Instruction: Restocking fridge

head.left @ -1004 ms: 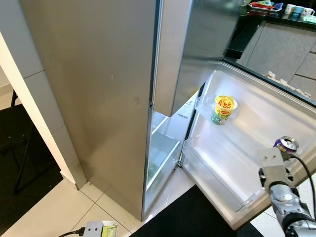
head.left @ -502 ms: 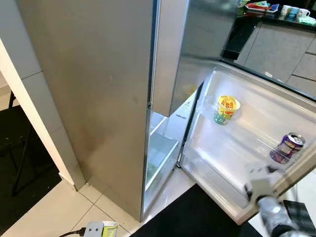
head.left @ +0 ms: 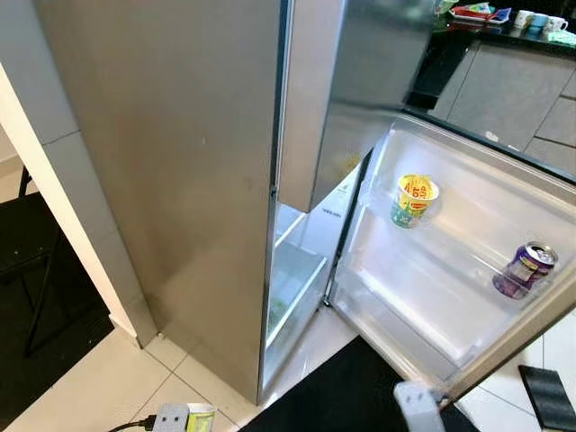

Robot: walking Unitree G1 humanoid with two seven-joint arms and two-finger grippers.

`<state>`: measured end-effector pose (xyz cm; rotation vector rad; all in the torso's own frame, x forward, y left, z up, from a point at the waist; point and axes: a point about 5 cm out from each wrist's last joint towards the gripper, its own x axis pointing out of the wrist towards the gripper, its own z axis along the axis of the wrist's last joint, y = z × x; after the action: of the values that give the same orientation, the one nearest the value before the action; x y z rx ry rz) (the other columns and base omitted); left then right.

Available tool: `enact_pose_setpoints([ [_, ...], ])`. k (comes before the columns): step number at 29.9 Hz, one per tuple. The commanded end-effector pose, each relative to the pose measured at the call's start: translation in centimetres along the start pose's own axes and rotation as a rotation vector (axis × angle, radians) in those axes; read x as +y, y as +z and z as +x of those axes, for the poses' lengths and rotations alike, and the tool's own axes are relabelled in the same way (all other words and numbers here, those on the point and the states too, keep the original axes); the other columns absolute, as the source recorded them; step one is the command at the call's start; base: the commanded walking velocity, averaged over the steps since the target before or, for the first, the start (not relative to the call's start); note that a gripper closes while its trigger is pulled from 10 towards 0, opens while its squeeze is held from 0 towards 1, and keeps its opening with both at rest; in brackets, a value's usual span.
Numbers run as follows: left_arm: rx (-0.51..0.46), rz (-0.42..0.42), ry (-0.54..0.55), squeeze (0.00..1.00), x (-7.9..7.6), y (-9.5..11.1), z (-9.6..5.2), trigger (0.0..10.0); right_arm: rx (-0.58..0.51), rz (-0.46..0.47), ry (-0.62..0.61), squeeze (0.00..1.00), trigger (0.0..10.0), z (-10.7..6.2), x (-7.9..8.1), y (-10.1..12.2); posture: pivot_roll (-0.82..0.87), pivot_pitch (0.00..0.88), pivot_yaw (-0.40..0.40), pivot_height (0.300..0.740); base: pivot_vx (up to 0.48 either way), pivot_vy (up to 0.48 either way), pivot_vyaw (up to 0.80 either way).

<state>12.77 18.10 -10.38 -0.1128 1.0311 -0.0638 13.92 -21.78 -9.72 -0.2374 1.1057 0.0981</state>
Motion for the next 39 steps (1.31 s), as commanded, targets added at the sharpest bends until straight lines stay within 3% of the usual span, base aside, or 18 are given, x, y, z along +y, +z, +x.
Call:
enact_pose_setpoints([
  [1, 0.023, -0.011, -0.006, 0.0, -0.09, -0.51, -0.07, 10.0, 0.015, -0.031, 0.019, 0.0, 10.0, -0.02, 0.17, -0.26, -0.05, 0.0, -0.039, 0.74, 0.0, -0.39, 0.0],
  [16, 0.028, -0.012, -0.015, 0.0, -0.2, -0.55, -0.05, 10.0, 0.001, -0.068, 0.032, 0.0, 10.0, 0.08, -0.04, 0.66, -0.06, 0.0, -0.038, 0.74, 0.0, -0.419, 0.0],
  [27, 0.022, -0.017, -0.009, 0.0, -0.14, -0.5, -0.06, 10.0, 0.017, -0.086, 0.049, 0.0, 10.0, 0.05, 0.37, 0.13, -0.06, 0.0, -0.038, 0.74, 0.0, -0.432, 0.0],
  [39, 0.013, -0.009, 0.012, 0.0, 0.0, -0.38, -0.06, 10.0, 0.019, -0.094, 0.052, 0.0, 10.0, 0.04, 0.32, 0.1, -0.06, 0.0, -0.039, 0.74, 0.0, 0.0, 0.0],
])
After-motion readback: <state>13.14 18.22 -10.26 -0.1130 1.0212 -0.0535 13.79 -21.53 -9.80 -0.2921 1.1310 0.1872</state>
